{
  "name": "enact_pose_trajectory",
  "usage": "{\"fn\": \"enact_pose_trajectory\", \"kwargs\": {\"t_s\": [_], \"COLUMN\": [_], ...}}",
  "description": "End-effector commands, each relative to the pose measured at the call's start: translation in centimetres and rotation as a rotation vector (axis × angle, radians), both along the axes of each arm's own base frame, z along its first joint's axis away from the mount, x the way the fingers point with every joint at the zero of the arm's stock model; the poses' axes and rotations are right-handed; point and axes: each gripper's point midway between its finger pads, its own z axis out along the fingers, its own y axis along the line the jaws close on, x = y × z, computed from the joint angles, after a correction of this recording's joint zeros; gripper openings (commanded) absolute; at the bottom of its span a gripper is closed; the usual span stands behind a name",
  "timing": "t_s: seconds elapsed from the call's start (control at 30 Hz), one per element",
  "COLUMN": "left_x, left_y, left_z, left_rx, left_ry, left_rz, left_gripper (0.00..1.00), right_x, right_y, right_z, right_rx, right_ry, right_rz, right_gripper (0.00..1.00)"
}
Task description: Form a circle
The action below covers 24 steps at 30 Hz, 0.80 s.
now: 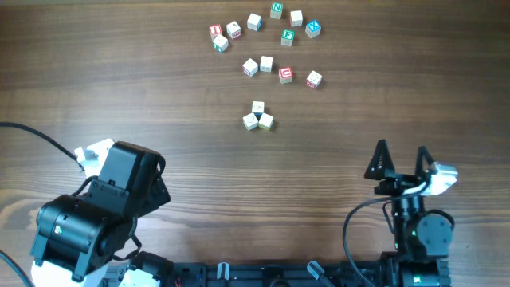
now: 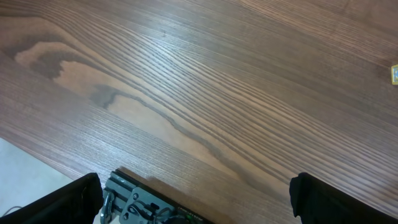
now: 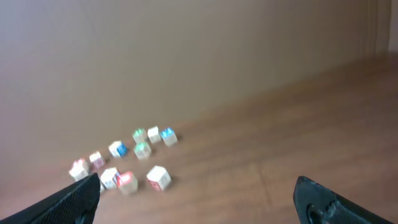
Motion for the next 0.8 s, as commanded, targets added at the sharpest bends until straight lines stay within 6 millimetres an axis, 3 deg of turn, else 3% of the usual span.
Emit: {"fn": "enact_pose_trajectory", "kwargs": {"t_s": [0.0, 0.17, 0.4, 0.77], "left_x": [-0.1, -0.1, -0.1, -0.1], "left_y": [0.1, 0.1, 0.1, 0.1], "left_z": [0.0, 0.0, 0.0, 0.0], "left_rx": [-0.007, -0.007, -0.007, -0.007], "left_ry": [-0.005, -0.005, -0.005, -0.005], "left_rz": [0.020, 0.020, 0.020, 0.020], "left_gripper": [1.00, 1.00, 1.00, 1.00], "right_x": [0.0, -0.1, -0.1, -0.1], "right_y": [-0.4, -1.9, -0.8, -1.0], "right_z": [0.0, -0.1, -0.2, -0.2], "right_rx": [0.009, 0.005, -0.128, -0.129], "right_ry": [-0.016, -0.012, -0.001, -0.001], "right_rz": [-0.007, -0.067, -0.002, -0.011], "right_gripper": [1.00, 1.00, 1.00, 1.00]}}
